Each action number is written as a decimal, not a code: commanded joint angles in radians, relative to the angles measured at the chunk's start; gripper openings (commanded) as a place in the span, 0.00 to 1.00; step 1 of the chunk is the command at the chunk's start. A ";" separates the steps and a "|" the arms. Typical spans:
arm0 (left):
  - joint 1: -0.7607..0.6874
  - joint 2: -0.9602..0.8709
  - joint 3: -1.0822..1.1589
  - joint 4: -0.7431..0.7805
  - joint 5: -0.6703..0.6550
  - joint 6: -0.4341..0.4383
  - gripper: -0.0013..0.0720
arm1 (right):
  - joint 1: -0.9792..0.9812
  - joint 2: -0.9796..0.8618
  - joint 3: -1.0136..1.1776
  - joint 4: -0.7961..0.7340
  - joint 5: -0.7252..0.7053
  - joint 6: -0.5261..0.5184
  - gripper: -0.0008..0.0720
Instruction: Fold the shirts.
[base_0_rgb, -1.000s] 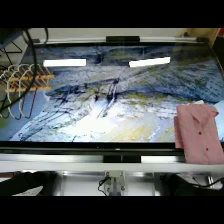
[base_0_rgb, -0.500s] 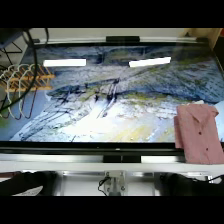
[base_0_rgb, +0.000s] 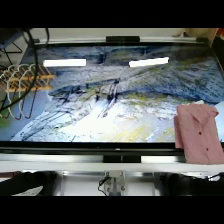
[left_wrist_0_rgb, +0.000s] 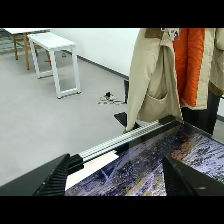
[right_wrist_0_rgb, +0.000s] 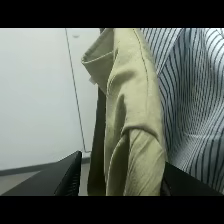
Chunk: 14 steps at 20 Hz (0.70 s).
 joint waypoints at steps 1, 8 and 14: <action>0.001 -0.009 0.000 0.013 0.037 0.000 0.98 | 0.000 0.042 0.001 -0.006 0.114 0.003 0.71; 0.001 -0.069 0.000 0.013 0.075 0.000 0.76 | 0.000 0.174 0.001 -0.087 0.669 0.152 0.71; 0.037 -0.108 0.000 0.022 -0.309 -0.006 0.69 | 0.101 0.187 -0.166 0.359 0.927 0.034 0.70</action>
